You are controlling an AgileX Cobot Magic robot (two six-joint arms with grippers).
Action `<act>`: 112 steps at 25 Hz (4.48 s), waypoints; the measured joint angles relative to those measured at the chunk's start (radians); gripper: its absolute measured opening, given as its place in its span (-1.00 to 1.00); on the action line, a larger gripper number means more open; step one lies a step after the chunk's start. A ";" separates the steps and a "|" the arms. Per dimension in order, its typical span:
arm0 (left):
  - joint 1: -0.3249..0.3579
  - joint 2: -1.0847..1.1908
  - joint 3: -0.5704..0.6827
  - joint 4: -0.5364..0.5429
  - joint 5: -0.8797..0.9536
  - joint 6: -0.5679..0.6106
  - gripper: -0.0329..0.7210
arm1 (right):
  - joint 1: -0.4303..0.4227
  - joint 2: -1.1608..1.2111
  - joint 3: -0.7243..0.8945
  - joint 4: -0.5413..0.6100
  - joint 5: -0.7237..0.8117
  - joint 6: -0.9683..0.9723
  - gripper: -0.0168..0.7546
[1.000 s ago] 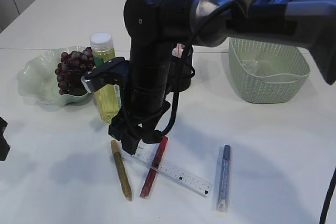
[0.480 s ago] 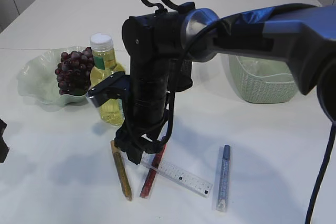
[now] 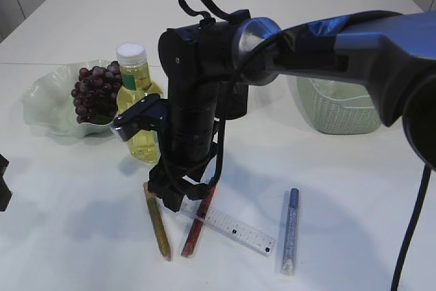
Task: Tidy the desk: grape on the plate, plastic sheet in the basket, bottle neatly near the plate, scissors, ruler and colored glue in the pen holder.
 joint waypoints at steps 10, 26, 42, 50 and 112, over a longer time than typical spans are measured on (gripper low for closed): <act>0.000 0.000 0.000 0.000 0.000 0.000 0.41 | 0.000 0.023 0.000 0.002 -0.004 -0.002 0.47; 0.001 0.000 0.000 -0.002 -0.004 0.001 0.41 | 0.000 0.059 0.000 0.006 -0.008 -0.004 -0.02; 0.001 0.000 0.000 -0.002 -0.006 0.009 0.41 | 0.000 0.014 0.000 0.008 -0.001 -0.002 -0.18; 0.001 0.000 0.000 0.000 -0.004 0.011 0.41 | -0.059 -0.104 0.000 0.042 0.045 0.000 -0.18; 0.001 0.000 0.000 -0.027 0.020 0.011 0.40 | -0.544 -0.066 0.002 1.523 -0.392 -1.390 -0.18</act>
